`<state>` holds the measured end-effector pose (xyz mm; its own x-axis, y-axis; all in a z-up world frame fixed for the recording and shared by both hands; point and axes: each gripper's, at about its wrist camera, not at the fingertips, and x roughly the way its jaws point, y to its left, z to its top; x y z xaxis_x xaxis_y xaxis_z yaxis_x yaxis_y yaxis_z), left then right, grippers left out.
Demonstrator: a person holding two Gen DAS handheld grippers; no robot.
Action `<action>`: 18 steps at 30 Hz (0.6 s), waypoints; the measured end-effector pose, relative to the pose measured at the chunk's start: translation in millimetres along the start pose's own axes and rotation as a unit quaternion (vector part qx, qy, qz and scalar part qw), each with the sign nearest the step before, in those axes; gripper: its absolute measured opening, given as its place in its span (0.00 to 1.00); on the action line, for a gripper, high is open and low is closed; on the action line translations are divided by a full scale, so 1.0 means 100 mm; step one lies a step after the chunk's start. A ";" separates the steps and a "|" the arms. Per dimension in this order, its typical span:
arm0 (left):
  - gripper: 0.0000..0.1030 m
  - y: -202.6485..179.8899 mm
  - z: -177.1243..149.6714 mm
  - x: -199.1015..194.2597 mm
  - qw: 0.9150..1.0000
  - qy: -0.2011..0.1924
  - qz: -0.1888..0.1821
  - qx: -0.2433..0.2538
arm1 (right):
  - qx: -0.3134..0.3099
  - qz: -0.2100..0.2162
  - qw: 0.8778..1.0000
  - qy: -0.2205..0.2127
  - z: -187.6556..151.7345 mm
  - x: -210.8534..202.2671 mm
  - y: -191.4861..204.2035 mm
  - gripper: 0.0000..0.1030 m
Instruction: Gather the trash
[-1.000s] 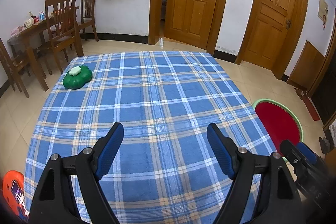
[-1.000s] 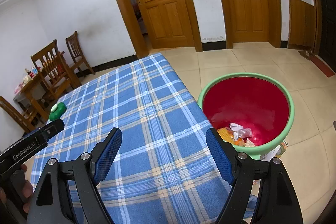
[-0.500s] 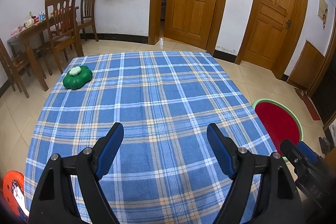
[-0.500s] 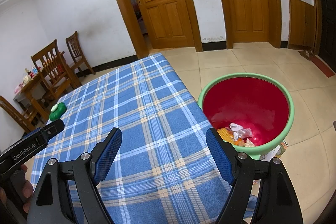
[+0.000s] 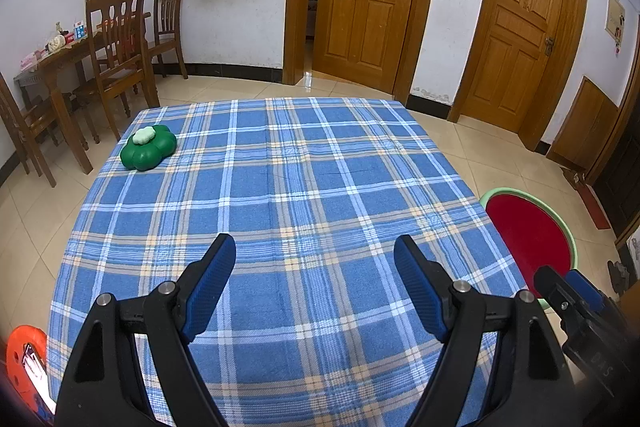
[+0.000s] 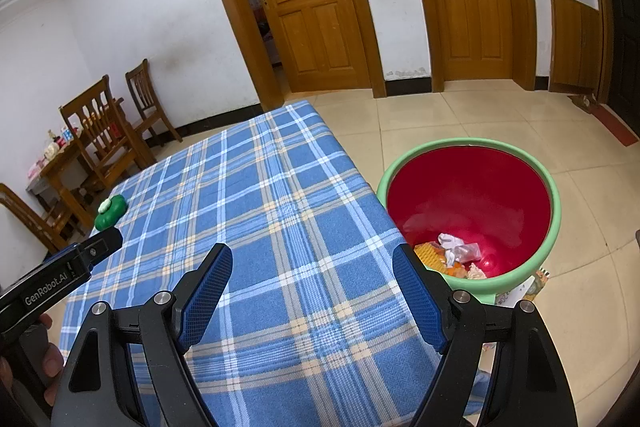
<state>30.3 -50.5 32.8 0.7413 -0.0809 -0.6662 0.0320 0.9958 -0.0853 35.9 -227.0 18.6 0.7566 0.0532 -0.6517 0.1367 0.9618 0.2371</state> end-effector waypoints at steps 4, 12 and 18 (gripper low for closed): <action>0.79 0.00 0.00 0.00 1.000 0.000 0.000 0.000 | 0.000 0.000 1.000 0.000 0.00 0.00 -0.01 0.81; 0.79 0.01 0.01 0.00 1.000 0.000 -0.001 0.000 | -0.001 0.000 1.000 0.000 0.00 0.00 0.00 0.81; 0.79 0.01 0.00 0.00 1.000 0.001 -0.001 0.000 | -0.001 0.000 1.000 0.001 0.00 0.00 0.01 0.81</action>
<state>30.4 -49.6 33.2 0.7405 -0.0825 -0.6669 0.0329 0.9957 -0.0866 35.8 -226.1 18.7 0.7557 0.0543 -0.6527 0.1354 0.9621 0.2368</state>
